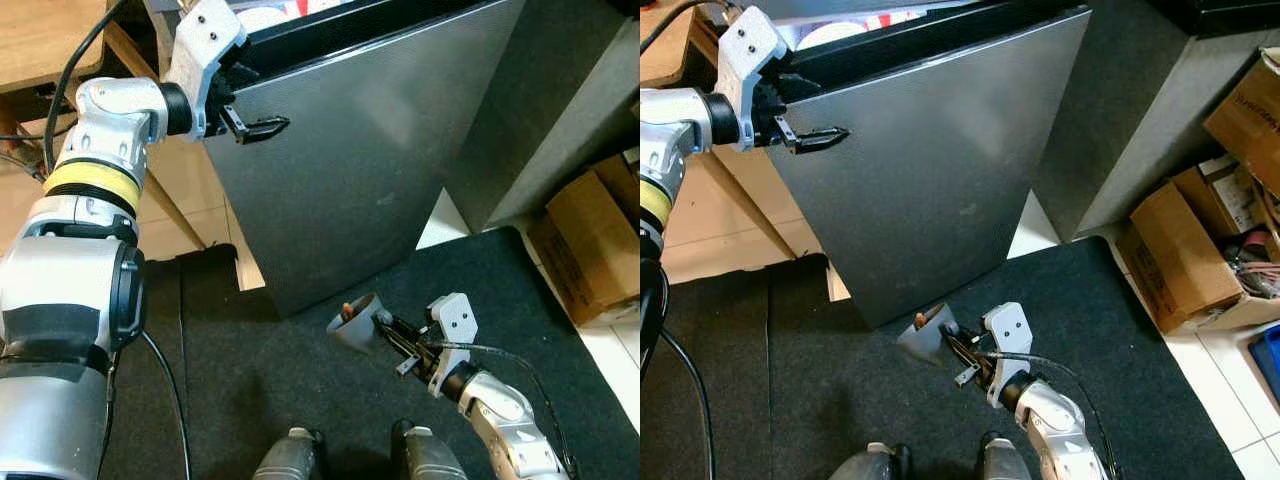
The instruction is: Restocking fridge
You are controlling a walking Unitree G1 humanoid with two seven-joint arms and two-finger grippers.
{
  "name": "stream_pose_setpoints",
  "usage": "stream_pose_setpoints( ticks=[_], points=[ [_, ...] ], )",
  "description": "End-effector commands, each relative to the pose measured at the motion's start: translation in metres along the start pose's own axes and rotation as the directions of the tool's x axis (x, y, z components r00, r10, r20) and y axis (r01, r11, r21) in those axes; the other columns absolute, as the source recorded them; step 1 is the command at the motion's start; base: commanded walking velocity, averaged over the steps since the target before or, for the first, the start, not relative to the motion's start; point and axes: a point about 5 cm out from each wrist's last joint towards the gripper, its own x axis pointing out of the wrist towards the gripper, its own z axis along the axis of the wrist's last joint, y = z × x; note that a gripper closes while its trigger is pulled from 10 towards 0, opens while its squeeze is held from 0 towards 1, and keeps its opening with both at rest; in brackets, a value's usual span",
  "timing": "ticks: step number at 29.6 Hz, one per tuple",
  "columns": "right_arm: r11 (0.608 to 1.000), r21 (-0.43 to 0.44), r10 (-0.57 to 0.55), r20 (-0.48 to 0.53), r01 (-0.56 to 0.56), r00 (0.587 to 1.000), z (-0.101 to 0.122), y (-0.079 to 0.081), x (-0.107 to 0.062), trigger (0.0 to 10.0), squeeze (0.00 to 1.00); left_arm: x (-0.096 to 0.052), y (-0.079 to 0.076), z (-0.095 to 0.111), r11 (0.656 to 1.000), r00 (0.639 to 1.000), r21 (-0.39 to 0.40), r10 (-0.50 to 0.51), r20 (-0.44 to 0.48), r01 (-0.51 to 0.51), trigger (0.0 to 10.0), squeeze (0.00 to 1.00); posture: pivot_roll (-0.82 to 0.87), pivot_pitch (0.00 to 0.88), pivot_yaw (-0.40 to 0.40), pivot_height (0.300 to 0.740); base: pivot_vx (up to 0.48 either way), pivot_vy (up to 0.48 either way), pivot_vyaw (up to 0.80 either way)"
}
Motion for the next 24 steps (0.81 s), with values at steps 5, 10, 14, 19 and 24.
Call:
stream_pose_setpoints(
  ticks=[5, 10, 14, 19, 24],
  points=[
    [1.0, 0.007, -0.003, -0.025, 0.004, 1.0, -0.007, 0.0, -0.002, 10.0, 0.0, 0.011, -0.025, -0.011, 0.957, 0.959, -0.07, -0.282, 0.029, 0.283, 10.0, 0.0, -0.12, 0.288, 0.045, 0.74, 0.0, 0.0, 0.0],
    [1.0, 0.004, -0.008, -0.023, 0.008, 1.0, -0.006, -0.002, 0.0, 10.0, 0.0, 0.01, -0.039, 0.011, 0.868, 0.855, -0.006, -0.487, 0.181, 0.496, 10.0, 0.0, -0.12, 0.276, 0.047, 0.74, 0.0, 0.0, 0.0],
    [1.0, 0.001, -0.008, -0.023, 0.008, 1.0, -0.006, -0.002, 0.0, 10.0, 0.0, 0.007, -0.042, 0.024, 0.842, 0.811, 0.023, -0.526, 0.256, 0.539, 10.0, 0.0, -0.12, 0.272, 0.048, 0.74, 0.0, 0.0, 0.0],
    [1.0, -0.001, -0.011, -0.023, 0.011, 1.0, -0.006, -0.004, 0.001, 10.0, 0.0, 0.002, -0.044, 0.042, 0.828, 0.763, 0.067, -0.542, 0.352, 0.557, 10.0, 0.0, -0.12, 0.267, 0.048, 0.74, 0.0, 0.0, 0.0],
    [1.0, -0.004, -0.011, -0.021, 0.011, 1.0, -0.006, -0.004, 0.001, 10.0, 0.0, -0.005, -0.036, 0.062, 0.859, 0.749, 0.105, -0.491, 0.445, 0.501, 10.0, 0.0, -0.13, 0.258, 0.047, 0.74, 0.0, 0.0, 0.0]
  ],
)
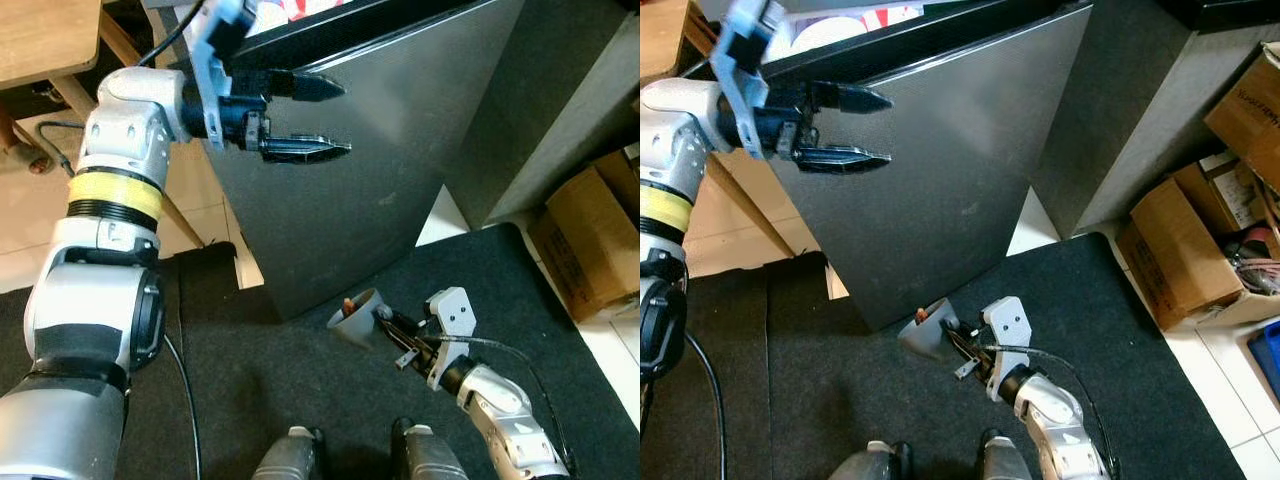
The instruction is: Restocking fridge
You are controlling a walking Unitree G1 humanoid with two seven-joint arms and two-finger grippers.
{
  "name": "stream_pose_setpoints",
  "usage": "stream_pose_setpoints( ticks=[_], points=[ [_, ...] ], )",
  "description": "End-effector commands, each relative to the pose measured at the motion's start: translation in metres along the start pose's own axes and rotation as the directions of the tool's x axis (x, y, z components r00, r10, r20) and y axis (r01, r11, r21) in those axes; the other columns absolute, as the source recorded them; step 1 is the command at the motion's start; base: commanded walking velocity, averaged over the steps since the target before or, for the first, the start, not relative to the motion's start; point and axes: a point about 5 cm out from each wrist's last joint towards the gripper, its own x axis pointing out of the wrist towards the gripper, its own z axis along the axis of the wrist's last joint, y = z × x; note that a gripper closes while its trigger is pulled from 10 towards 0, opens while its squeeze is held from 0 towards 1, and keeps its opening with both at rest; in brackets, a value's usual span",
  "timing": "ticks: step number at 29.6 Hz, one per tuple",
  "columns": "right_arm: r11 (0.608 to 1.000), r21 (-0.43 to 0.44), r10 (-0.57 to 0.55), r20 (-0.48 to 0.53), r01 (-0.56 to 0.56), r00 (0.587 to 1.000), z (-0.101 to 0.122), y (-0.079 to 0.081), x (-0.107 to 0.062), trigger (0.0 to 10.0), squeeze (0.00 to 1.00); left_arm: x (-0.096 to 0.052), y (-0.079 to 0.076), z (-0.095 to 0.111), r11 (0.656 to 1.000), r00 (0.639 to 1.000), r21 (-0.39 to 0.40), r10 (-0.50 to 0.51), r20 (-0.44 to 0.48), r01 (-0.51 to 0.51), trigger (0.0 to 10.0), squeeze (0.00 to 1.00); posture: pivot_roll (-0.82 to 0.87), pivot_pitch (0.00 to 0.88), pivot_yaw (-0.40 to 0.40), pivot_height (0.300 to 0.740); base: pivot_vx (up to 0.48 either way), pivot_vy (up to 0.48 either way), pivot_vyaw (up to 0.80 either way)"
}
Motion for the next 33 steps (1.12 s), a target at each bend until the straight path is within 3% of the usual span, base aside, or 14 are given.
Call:
stream_pose_setpoints(
  ticks=[1, 4, 5, 9, 10, 11, 13, 15, 26, 29, 30, 31, 32, 33],
  points=[
    [1.0, 0.003, -0.005, -0.019, 0.005, 1.0, -0.007, 0.0, -0.004, 10.0, 0.0, 0.002, 0.001, 0.015, 0.999, 0.999, 0.047, 0.013, 0.053, -0.015, 10.0, 0.0, -0.13, 0.258, 0.047, 0.74, 0.0, 0.0, 0.0],
    [1.0, 0.002, -0.005, -0.018, 0.005, 1.0, -0.007, 0.0, -0.003, 10.0, 0.0, -0.001, 0.007, 0.025, 0.992, 0.991, 0.07, 0.098, 0.096, -0.104, 10.0, 0.0, -0.13, 0.254, 0.047, 0.74, 0.0, 0.0, 0.0],
    [1.0, 0.001, -0.005, -0.016, 0.005, 1.0, -0.006, -0.001, -0.002, 10.0, 0.0, -0.008, 0.015, 0.04, 0.965, 0.957, 0.069, 0.237, 0.168, -0.252, 6.0, 0.0, -0.12, 0.254, 0.048, 0.74, 0.0, 0.0, 0.0],
    [1.0, 0.001, -0.005, -0.016, 0.005, 1.0, -0.006, -0.001, -0.002, 10.0, 0.0, -0.015, 0.019, 0.048, 0.941, 0.927, 0.062, 0.315, 0.204, -0.333, 4.6, 0.0, -0.12, 0.254, 0.049, 0.74, 0.0, 0.0, 0.0],
    [1.0, 0.002, -0.005, -0.015, 0.005, 1.0, -0.006, 0.0, -0.001, 10.0, 0.0, -0.023, 0.022, 0.055, 0.91, 0.896, 0.07, 0.386, 0.221, -0.409, 0.0, 0.0, -0.12, 0.253, 0.051, 0.74, 0.0, 0.0, 0.0],
    [1.0, 0.002, -0.006, -0.014, 0.006, 1.0, -0.006, 0.0, -0.001, 10.0, 0.0, -0.035, 0.024, 0.061, 0.872, 0.857, 0.076, 0.454, 0.243, -0.483, 0.0, 0.0, -0.12, 0.252, 0.052, 0.74, 0.0, 0.0, 0.0],
    [1.0, 0.002, -0.006, -0.014, 0.006, 1.0, -0.006, 0.0, -0.001, 10.0, 0.0, -0.035, 0.024, 0.061, 0.872, 0.857, 0.076, 0.454, 0.243, -0.483, 0.0, 0.0, -0.12, 0.252, 0.052, 0.74, 0.0, 0.0, 0.0],
    [1.0, 0.006, -0.008, -0.012, 0.008, 1.0, -0.006, 0.001, 0.0, 10.0, 0.0, -0.061, 0.019, 0.067, 0.804, 0.796, 0.1, 0.549, 0.256, -0.587, 0.0, 0.0, -0.11, 0.252, 0.048, 0.74, 0.0, 0.0, 0.0],
    [1.0, 0.01, 0.009, -0.013, -0.009, 1.0, -0.007, 0.001, 0.006, 10.0, 0.0, -0.125, -0.021, 0.063, 0.674, 0.656, 0.047, 0.698, 0.288, -0.737, 0.0, 0.0, -0.06, 0.243, 0.033, 0.74, 0.0, 0.0, 0.0],
    [1.0, 0.013, 0.019, -0.012, -0.019, 1.0, -0.008, 0.003, 0.008, 10.0, 0.0, -0.15, -0.034, 0.051, 0.57, 0.554, 0.02, 0.79, 0.263, -0.821, 0.0, 0.0, -0.05, 0.242, 0.032, 0.74, 0.0, 0.0, 0.0],
    [1.0, 0.013, 0.019, -0.012, -0.019, 1.0, -0.008, 0.003, 0.008, 10.0, 0.0, -0.15, -0.034, 0.051, 0.57, 0.554, 0.02, 0.79, 0.263, -0.821, 0.0, 0.0, -0.05, 0.242, 0.032, 0.74, 0.0, 0.0, 0.0],
    [1.0, 0.014, 0.022, -0.014, -0.021, 1.0, -0.008, 0.003, 0.008, 10.0, 0.0, -0.167, -0.039, 0.042, 0.496, 0.478, -0.013, 0.843, 0.246, -0.868, 0.0, 0.0, -0.05, 0.243, 0.029, 0.74, 0.0, 0.0, 0.0],
    [1.0, 0.014, 0.022, -0.014, -0.021, 1.0, -0.008, 0.003, 0.008, 10.0, 0.0, -0.167, -0.039, 0.042, 0.496, 0.478, -0.013, 0.843, 0.246, -0.868, 0.0, 0.0, -0.05, 0.243, 0.029, 0.74, 0.0, 0.0, 0.0],
    [1.0, 0.015, 0.023, -0.015, -0.023, 1.0, -0.009, 0.003, 0.008, 10.0, 0.0, -0.178, -0.043, 0.035, 0.441, 0.422, -0.037, 0.877, 0.231, -0.897, 0.0, 0.0, -0.05, 0.242, 0.028, 0.74, 0.0, 0.0, 0.0]
  ],
)
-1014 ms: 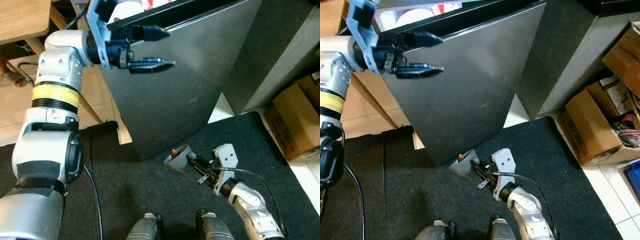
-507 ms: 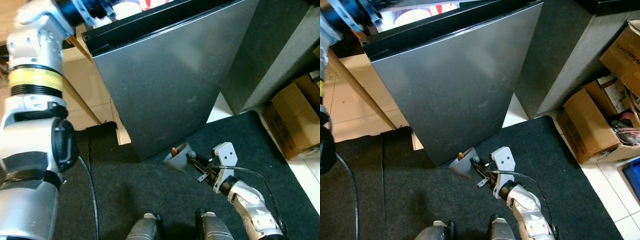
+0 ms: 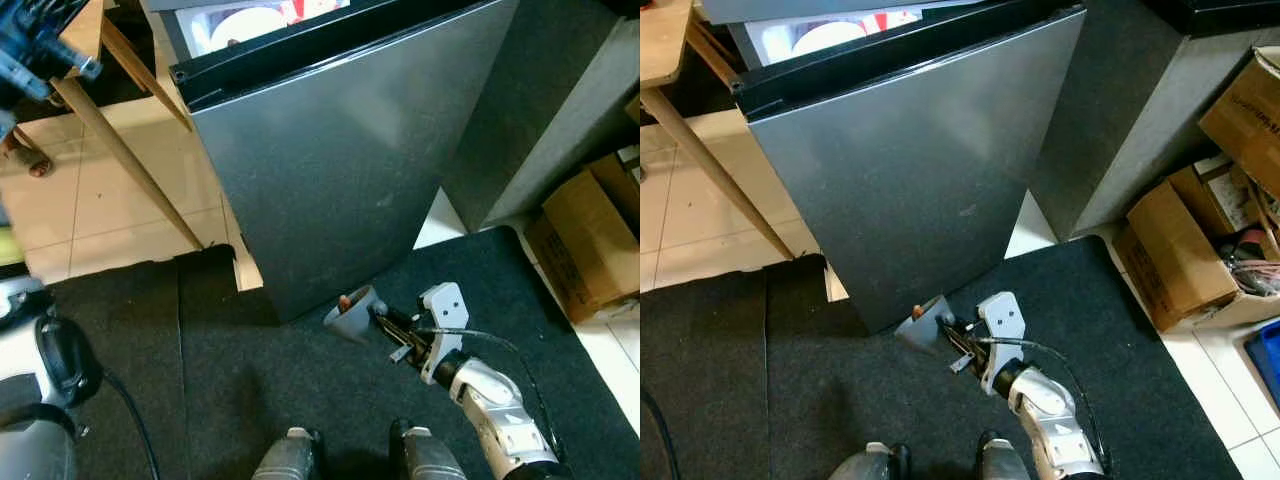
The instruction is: Restocking fridge
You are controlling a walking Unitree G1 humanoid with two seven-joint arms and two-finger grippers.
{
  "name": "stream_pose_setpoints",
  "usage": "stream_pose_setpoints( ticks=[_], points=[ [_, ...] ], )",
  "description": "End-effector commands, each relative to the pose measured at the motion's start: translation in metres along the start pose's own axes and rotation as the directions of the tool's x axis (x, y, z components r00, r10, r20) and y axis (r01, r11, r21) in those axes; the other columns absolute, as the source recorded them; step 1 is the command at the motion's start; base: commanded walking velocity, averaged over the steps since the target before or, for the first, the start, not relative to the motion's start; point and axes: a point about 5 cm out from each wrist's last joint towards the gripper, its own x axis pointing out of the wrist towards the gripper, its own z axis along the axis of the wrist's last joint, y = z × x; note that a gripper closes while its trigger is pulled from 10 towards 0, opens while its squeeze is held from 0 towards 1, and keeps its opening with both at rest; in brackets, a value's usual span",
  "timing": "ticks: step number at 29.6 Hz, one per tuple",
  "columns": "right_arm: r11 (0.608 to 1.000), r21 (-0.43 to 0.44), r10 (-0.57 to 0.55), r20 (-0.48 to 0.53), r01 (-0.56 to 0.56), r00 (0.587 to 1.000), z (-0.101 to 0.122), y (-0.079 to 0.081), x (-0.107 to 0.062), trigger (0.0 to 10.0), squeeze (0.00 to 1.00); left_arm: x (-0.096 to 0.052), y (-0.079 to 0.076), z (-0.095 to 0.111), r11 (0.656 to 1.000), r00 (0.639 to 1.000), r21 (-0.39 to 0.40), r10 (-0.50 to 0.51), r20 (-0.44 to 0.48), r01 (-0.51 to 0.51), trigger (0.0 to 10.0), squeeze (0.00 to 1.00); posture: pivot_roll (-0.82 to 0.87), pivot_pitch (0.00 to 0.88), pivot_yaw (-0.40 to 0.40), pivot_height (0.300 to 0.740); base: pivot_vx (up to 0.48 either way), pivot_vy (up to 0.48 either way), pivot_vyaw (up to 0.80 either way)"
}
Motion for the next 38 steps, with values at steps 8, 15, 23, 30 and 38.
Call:
stream_pose_setpoints(
  ticks=[8, 15, 23, 30, 38],
  points=[
    [1.0, 0.009, 0.011, -0.027, -0.01, 1.0, -0.01, 0.002, -0.002, 10.0, 0.0, -0.064, 0.046, -0.038, 0.924, 0.918, -0.023, 0.375, -0.128, -0.381, 0.0, 0.0, -0.04, 0.24, 0.028, 0.74, 0.0, 0.0, 0.0],
    [1.0, 0.008, 0.002, -0.026, -0.002, 1.0, -0.011, 0.001, -0.004, 10.0, 0.0, -0.08, 0.055, -0.072, 0.854, 0.831, -0.008, 0.503, -0.236, -0.52, 10.0, 0.0, -0.06, 0.24, 0.033, 0.74, 0.0, 0.0, 0.0],
    [1.0, 0.004, -0.015, -0.028, 0.015, 0.999, -0.012, -0.001, -0.007, 10.0, 0.0, -0.069, 0.048, -0.103, 0.846, 0.805, -0.008, 0.504, -0.314, -0.533, 10.0, 0.0, -0.08, 0.246, 0.038, 0.74, 0.0, 0.0, 0.0],
    [1.0, 0.002, -0.025, -0.031, 0.025, 0.999, -0.013, -0.003, -0.008, 10.0, 0.0, -0.057, 0.041, -0.116, 0.862, 0.806, 0.012, 0.479, -0.348, -0.507, 10.0, 0.0, -0.08, 0.238, 0.041, 0.74, 0.0, 0.0, 0.0],
    [1.0, -0.013, -0.026, -0.014, 0.026, 1.0, -0.005, -0.009, 0.002, 10.0, 0.0, -0.051, 0.038, -0.125, 0.858, 0.799, 0.032, 0.491, -0.347, -0.513, 10.0, 0.0, -0.07, 0.173, 0.031, 0.74, 0.0, 0.0, 0.0]
  ],
)
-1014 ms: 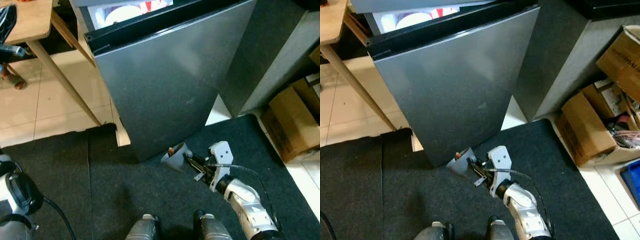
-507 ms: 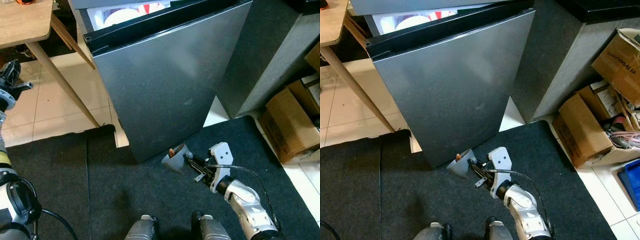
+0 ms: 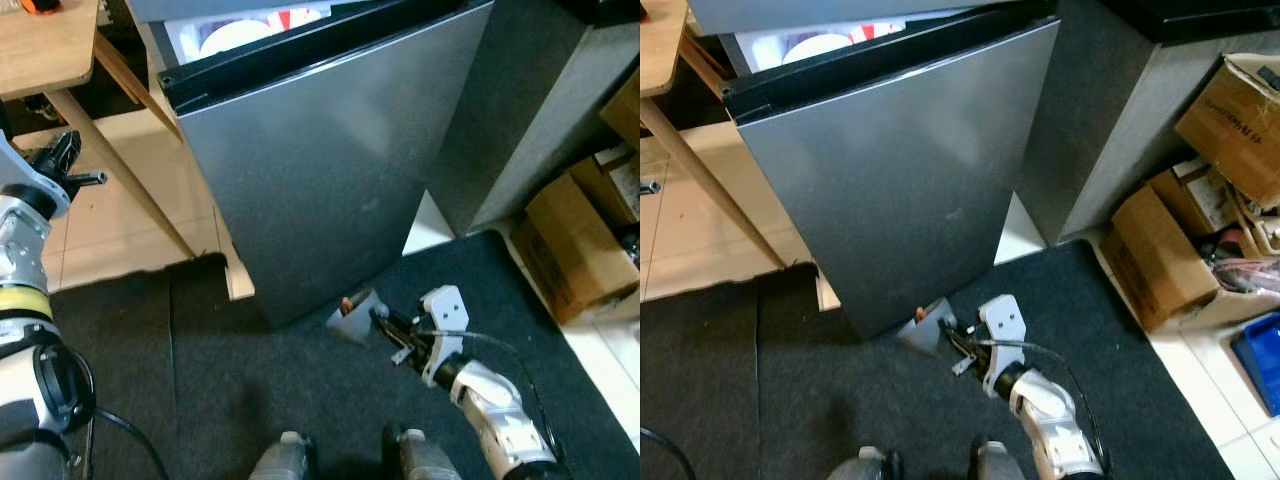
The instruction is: Restocking fridge
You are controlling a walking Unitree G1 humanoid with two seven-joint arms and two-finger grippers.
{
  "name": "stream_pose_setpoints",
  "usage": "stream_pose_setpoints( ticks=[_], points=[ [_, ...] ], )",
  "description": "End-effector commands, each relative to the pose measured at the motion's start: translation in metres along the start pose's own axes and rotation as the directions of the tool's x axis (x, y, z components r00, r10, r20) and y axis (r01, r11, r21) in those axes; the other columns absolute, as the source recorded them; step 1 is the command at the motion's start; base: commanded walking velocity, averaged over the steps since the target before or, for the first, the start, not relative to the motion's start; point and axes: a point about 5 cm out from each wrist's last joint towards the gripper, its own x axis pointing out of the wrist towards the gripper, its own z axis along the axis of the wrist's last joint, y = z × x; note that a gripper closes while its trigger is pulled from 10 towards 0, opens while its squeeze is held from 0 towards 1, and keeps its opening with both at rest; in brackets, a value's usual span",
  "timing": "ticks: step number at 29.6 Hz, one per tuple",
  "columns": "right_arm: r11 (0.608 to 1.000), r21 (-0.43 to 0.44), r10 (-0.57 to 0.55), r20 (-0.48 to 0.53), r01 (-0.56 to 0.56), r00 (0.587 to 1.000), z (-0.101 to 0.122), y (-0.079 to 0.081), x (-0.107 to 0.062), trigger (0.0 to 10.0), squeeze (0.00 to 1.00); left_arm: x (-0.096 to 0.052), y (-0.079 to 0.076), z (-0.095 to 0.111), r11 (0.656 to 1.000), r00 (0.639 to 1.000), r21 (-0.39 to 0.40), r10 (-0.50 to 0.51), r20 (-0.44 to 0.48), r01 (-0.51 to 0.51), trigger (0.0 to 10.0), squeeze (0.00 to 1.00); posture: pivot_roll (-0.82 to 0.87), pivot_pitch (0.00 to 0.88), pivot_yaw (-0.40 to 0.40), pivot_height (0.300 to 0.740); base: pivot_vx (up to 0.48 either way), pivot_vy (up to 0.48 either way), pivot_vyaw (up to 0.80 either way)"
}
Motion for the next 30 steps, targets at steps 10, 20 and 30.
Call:
stream_pose_setpoints(
  ticks=[10, 20, 30],
  points=[
    [0.998, -0.007, 0.055, 0.039, -0.055, 0.998, 0.012, -0.003, 0.01, 10.0, 0.0, 0.003, -0.008, -0.016, 1.0, 1.0, -0.006, 0.017, -0.01, -0.017, 10.0, 0.0, -0.06, 0.137, 0.011, 0.74, 0.0, 0.0, 0.0],
    [0.996, -0.008, 0.094, 0.046, -0.094, 0.994, 0.012, 0.002, 0.013, 10.0, 0.0, 0.001, -0.009, -0.029, 0.999, 0.999, -0.014, 0.029, -0.023, -0.029, 10.0, 0.0, -0.06, 0.13, 0.006, 0.74, 0.0, 0.0, 0.0],
    [0.994, -0.008, 0.109, 0.056, -0.109, 0.992, 0.013, 0.003, 0.015, 10.0, 0.0, 0.0, -0.012, -0.037, 0.999, 0.999, -0.02, 0.026, -0.032, -0.027, 10.0, 0.0, -0.06, 0.124, 0.001, 0.74, 0.0, 0.0, 0.0]
  ],
)
